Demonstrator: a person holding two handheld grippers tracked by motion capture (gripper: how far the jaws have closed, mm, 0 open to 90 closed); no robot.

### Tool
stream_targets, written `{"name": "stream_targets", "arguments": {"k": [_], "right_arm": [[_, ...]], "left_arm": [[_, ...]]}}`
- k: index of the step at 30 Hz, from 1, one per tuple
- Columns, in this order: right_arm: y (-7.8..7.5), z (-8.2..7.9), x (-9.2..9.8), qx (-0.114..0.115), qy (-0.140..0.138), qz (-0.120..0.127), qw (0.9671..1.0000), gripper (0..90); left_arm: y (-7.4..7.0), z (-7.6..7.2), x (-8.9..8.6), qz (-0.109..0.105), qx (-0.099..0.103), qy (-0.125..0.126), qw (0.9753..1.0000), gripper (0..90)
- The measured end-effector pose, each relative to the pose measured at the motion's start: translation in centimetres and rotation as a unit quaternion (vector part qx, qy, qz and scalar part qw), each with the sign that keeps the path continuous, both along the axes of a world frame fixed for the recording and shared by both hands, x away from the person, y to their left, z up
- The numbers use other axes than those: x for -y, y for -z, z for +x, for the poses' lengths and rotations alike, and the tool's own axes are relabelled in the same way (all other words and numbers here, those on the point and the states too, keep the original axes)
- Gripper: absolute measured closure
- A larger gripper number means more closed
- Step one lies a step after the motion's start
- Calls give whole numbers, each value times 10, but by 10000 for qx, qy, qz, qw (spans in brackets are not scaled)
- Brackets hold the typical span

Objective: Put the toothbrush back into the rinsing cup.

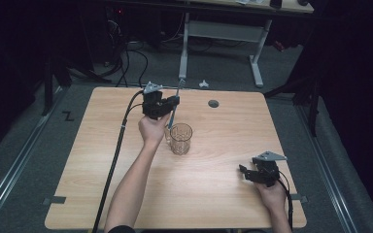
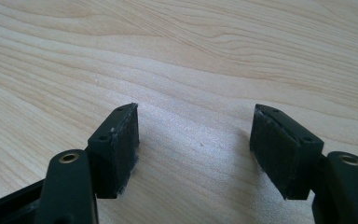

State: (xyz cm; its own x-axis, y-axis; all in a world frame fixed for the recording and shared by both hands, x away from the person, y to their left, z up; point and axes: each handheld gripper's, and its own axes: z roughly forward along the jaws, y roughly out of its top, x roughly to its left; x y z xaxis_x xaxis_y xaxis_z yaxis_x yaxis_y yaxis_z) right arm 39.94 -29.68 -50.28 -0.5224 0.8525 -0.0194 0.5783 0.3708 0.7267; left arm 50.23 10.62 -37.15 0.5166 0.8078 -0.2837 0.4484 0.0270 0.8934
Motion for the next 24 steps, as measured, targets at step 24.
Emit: {"name": "stream_targets", "arguments": {"k": [24], "right_arm": [[0, 0, 0, -1, 1, 4, 10000, 333]], "left_arm": [[5, 0, 1, 281, -103, 173, 9994, 798]]}}
